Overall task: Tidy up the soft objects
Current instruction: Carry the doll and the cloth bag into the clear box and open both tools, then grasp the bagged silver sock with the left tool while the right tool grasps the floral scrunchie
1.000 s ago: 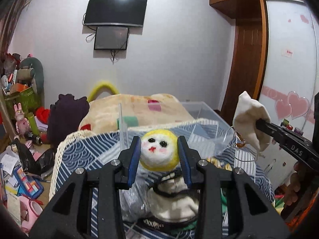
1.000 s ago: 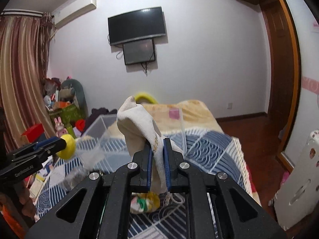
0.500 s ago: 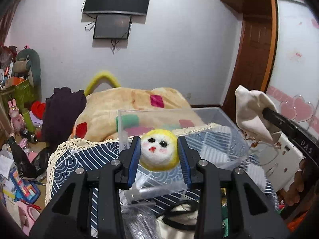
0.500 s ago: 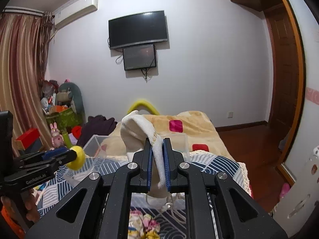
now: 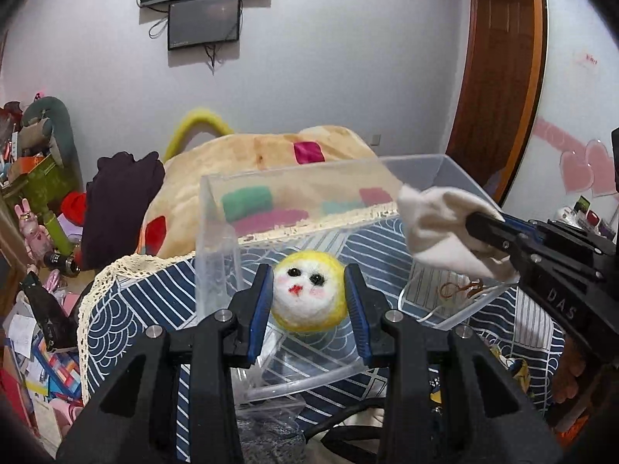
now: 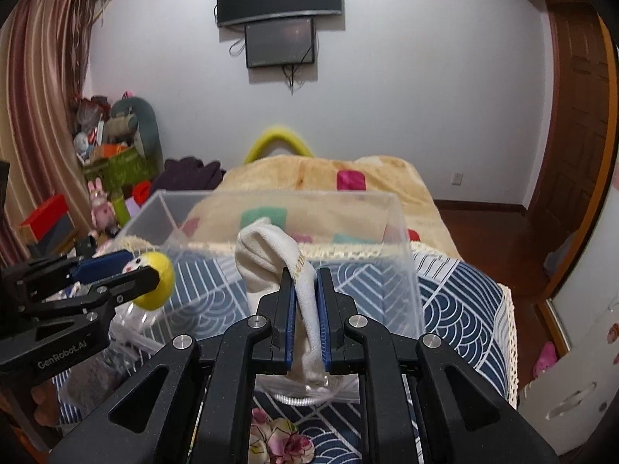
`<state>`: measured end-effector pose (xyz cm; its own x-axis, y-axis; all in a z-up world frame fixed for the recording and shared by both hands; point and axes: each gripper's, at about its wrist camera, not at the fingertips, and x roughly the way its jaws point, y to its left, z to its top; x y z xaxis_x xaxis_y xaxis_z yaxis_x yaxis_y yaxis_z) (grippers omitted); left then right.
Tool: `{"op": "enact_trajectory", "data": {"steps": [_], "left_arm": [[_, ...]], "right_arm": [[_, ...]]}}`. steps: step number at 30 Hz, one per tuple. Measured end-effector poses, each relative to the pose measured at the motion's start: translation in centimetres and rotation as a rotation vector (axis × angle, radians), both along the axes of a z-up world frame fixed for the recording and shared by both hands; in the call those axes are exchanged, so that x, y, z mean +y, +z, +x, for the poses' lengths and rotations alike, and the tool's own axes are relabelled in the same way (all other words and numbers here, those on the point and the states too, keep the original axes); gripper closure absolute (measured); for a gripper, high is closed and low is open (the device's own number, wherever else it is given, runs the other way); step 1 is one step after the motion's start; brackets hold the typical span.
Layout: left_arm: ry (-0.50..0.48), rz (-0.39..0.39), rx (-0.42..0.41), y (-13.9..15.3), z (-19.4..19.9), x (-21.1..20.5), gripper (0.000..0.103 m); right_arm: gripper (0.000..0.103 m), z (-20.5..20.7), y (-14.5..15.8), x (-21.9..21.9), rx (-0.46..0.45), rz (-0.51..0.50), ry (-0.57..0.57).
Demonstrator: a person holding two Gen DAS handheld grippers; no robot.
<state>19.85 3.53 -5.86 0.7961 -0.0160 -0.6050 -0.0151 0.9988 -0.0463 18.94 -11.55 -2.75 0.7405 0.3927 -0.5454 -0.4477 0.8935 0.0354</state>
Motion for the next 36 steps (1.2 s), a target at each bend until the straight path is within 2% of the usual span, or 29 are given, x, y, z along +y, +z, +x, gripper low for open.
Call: {"op": "enact_trajectory", "data": {"steps": [6, 9, 13, 17, 18, 20, 21, 24, 26, 30, 36], "left_arm": [[-0.007, 0.032, -0.001, 0.1, 0.0, -0.6, 0.065], [-0.009, 0.033, 0.007, 0.2, 0.0, -0.7, 0.063], [-0.011, 0.023, 0.003, 0.6, -0.4, -0.6, 0.057], [-0.01, 0.028, -0.04, 1.7, -1.7, -0.6, 0.039], [-0.011, 0.029, -0.053, 2.0, -2.0, -0.6, 0.038], [-0.016, 0.031, -0.078, 2.9, -2.8, -0.7, 0.034], [-0.016, 0.03, -0.086, 3.2, -3.1, -0.7, 0.032], [-0.013, 0.032, -0.139, 4.4, -4.8, -0.6, 0.017], [-0.005, 0.042, -0.173, 4.9, -6.0, -0.6, 0.006], [-0.01, 0.049, -0.185, 4.7, -7.5, -0.6, 0.003], [0.018, 0.056, -0.128, 1.9, -8.8, -0.3, 0.002]], "right_arm": [[0.091, -0.4, 0.1, -0.2, 0.001, -0.025, 0.018], [0.086, -0.7, 0.3, -0.5, 0.008, -0.025, 0.031], [0.058, -1.1, 0.7, -1.1, -0.001, -0.018, 0.031], [0.048, -2.2, 1.7, -1.6, -0.043, -0.008, 0.027], [0.046, -2.4, 1.9, -1.7, -0.053, -0.004, 0.025], [0.034, -2.9, 2.6, -2.0, -0.072, 0.009, 0.022], [0.033, -3.1, 2.9, -2.2, -0.08, 0.016, 0.02], [0.03, -4.2, 3.6, -2.9, -0.111, 0.036, 0.018], [0.024, -4.7, 3.9, -3.0, -0.124, 0.041, 0.018], [0.023, -5.6, 3.7, -3.4, -0.129, 0.055, 0.016], [0.023, -6.3, 1.9, -3.4, -0.085, 0.044, 0.021]]}}
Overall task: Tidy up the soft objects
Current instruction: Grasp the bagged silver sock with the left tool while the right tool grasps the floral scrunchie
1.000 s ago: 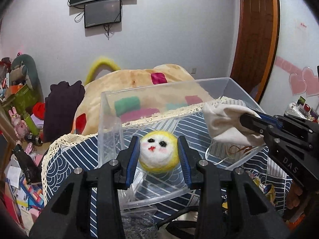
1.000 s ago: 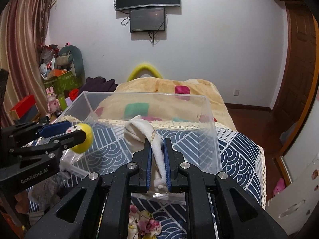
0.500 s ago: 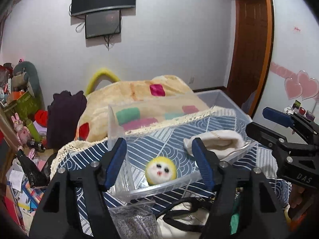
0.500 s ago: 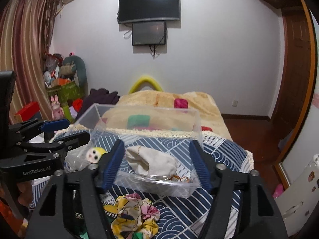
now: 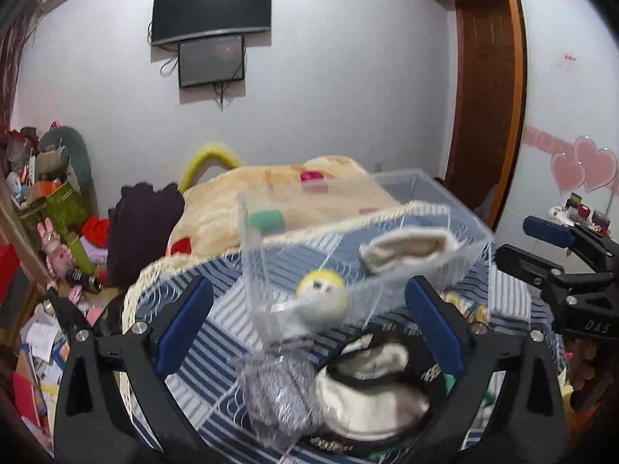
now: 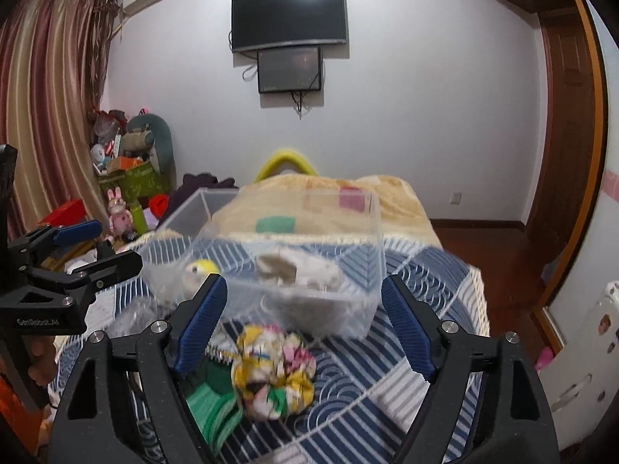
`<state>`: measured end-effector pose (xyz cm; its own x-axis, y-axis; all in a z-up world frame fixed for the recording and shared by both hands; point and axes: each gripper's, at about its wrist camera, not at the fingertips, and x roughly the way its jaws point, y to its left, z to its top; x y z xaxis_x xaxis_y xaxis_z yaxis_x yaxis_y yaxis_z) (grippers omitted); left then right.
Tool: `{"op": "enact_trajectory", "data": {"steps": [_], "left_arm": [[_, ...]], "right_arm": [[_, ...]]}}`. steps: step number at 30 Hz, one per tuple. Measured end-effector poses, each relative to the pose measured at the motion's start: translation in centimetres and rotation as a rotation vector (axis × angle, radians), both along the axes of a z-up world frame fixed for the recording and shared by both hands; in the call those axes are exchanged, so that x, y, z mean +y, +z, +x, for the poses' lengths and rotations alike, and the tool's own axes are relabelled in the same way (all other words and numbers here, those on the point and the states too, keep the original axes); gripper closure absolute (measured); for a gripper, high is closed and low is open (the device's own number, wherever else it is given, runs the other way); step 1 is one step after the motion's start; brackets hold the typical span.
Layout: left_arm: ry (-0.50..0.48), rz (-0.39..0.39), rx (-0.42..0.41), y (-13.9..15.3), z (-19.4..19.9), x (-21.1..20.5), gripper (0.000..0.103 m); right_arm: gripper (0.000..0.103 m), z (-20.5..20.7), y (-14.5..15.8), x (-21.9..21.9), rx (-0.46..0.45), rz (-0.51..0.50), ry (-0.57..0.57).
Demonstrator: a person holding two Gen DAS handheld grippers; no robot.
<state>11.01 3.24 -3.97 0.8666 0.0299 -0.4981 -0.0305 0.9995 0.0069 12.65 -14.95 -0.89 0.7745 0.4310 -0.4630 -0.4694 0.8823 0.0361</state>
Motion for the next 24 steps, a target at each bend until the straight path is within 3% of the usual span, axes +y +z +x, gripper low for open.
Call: {"op": "enact_trajectory", "data": {"steps": [9, 14, 22, 24], "left_arm": [[0.072, -0.027, 0.112, -5.0, 0.0, 1.7, 0.002], [0.127, -0.031, 0.158, -7.1, -0.1, 3.3, 0.002], [0.121, -0.152, 0.206, -9.4, 0.2, 5.2, 0.002], [0.115, -0.166, 0.206, -9.6, 0.1, 5.3, 0.004]], "right_arm": [[0.025, -0.3, -4.1, 0.5, 0.113, -0.042, 0.022], [0.056, 0.3, -5.0, 0.3, 0.159, -0.044, 0.019], [0.059, 0.6, -6.2, -0.6, 0.219, -0.021, 0.025], [0.07, 0.6, -6.5, -0.5, 0.226, -0.022, 0.026]]}}
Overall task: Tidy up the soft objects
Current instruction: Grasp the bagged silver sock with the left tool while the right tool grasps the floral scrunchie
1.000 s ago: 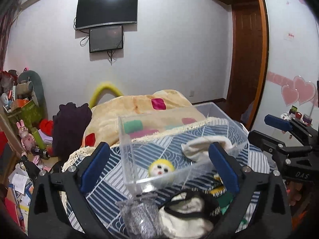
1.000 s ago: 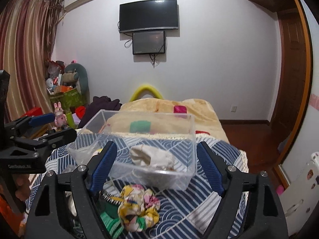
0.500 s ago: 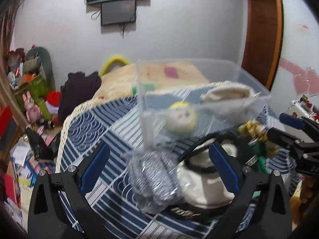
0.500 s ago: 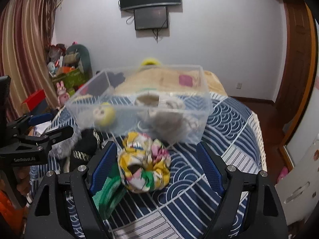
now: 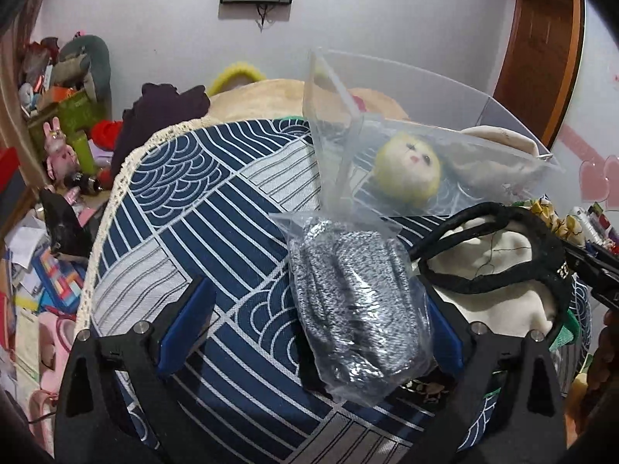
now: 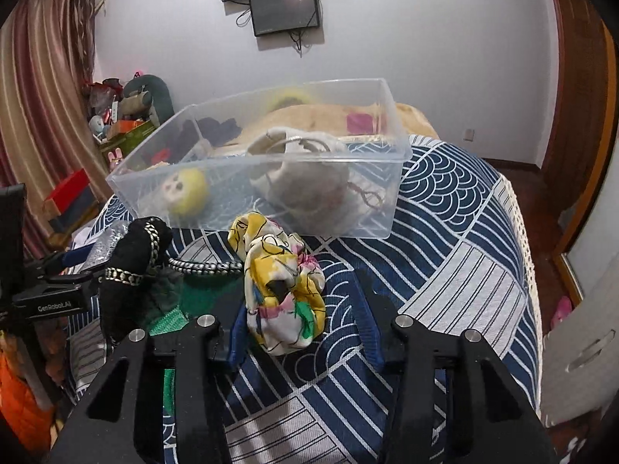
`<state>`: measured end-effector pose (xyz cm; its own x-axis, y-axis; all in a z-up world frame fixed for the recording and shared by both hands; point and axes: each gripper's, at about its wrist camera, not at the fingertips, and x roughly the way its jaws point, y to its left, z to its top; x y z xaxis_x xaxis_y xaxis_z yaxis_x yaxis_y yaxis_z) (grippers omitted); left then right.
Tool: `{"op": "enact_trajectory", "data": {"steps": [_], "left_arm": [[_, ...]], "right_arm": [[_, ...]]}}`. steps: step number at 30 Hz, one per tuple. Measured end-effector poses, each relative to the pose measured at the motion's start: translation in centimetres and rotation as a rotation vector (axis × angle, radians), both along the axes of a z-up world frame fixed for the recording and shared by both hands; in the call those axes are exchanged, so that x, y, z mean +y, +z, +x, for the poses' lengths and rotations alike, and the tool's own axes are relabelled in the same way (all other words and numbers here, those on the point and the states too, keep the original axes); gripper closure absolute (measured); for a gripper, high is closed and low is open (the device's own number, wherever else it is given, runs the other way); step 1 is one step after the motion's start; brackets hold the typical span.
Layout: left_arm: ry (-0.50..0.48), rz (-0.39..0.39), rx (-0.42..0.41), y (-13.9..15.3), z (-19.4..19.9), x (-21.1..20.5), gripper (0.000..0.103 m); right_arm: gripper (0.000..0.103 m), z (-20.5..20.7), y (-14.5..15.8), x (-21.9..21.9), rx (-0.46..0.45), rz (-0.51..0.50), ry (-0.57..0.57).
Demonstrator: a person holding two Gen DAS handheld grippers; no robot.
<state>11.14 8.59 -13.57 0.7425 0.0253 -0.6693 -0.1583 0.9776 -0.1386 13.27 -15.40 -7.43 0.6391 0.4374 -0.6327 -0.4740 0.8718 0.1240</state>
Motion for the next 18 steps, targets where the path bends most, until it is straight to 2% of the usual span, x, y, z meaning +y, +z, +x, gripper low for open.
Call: {"op": "enact_trajectory", "data": {"steps": [1, 2, 3, 7, 8, 12, 18], "left_arm": [[-0.005, -0.003, -0.01, 0.1, -0.2, 0.0, 0.011], [-0.017, -0.007, -0.017, 0.2, -0.3, -0.1, 0.022], [-0.031, -0.009, -0.019, 0.3, -0.4, -0.2, 0.026], [-0.076, 0.001, -0.023, 0.3, -0.6, -1.0, 0.058], [-0.083, 0.008, -0.025, 0.4, -0.7, -1.2, 0.062], [-0.085, 0.064, -0.051, 1.3, -1.4, -2.2, 0.067], [-0.078, 0.069, -0.109, 3.4, -2.7, -1.9, 0.068]], "right_arm": [[0.082, 0.0, -0.2, 0.0, 0.005, 0.004, 0.002], [0.09, 0.0, -0.2, 0.0, 0.01, 0.009, 0.005], [0.091, 0.0, -0.2, -0.1, 0.016, 0.017, 0.013], [0.093, -0.8, 0.4, -0.3, -0.024, 0.016, 0.011], [0.093, -0.9, 0.7, -0.3, -0.034, 0.016, 0.013], [0.094, -1.5, 1.8, -0.7, -0.08, 0.015, 0.012], [0.094, -2.4, 3.5, -1.7, -0.139, 0.03, -0.013]]}}
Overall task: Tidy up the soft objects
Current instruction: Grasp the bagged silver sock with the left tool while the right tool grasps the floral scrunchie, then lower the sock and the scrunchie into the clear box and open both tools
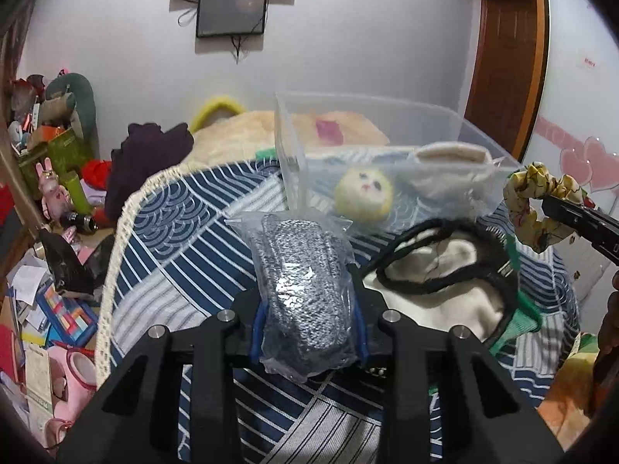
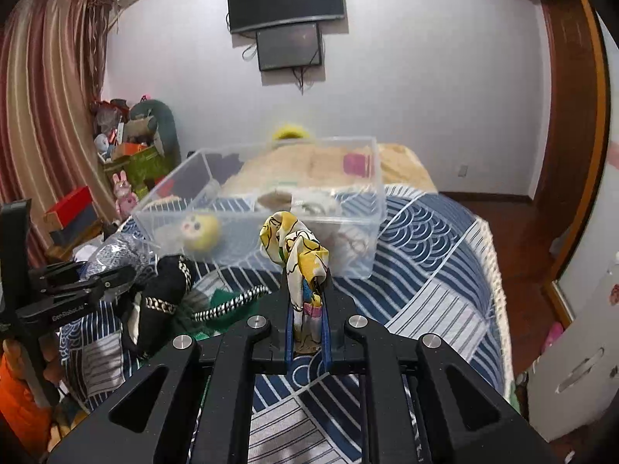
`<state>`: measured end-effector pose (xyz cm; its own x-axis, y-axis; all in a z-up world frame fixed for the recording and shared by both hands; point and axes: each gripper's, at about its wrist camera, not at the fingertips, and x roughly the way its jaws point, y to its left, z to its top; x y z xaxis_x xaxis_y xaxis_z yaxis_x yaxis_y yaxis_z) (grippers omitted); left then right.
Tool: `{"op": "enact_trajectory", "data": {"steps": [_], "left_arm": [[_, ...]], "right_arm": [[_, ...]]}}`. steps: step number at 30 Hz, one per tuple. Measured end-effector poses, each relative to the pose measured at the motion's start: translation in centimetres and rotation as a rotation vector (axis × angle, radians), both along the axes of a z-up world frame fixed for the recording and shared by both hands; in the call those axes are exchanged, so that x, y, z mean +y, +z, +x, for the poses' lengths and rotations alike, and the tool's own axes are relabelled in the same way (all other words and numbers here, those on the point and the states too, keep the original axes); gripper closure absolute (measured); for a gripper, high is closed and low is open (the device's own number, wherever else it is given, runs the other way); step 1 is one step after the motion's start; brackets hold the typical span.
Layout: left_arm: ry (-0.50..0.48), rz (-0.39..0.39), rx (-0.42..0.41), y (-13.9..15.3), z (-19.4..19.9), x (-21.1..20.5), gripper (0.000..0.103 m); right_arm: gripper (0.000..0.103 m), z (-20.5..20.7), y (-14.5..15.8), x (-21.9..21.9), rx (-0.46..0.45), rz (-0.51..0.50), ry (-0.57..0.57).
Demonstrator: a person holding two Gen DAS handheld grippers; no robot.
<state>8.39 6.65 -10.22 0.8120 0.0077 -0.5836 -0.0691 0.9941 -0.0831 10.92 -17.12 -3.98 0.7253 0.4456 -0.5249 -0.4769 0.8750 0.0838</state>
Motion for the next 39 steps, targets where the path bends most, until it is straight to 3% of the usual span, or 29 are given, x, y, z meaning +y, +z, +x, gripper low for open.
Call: {"op": "enact_trajectory", "data": {"steps": [16, 23, 30, 39], "left_arm": [[-0.037, -0.003, -0.129, 6.2, 1.9, -0.6, 0.068], [-0.06, -0.02, -0.149, 7.8, 4.6, -1.2, 0.068], [-0.068, 0.002, -0.12, 7.5, 8.3, -2.5, 0.068], [-0.068, 0.003, -0.034, 5.0, 12.0, -3.4, 0.068]], "right_arm": [[0.093, 0.4, 5.4, 0.0, -0.153, 0.057, -0.038], [0.093, 2.0, 5.9, 1.5, -0.171, 0.058, -0.028], [0.093, 4.6, 4.8, 2.7, -0.146, 0.041, -0.039], [0.093, 8.0, 1.9, 4.5, -0.05, -0.032, -0.035]]}}
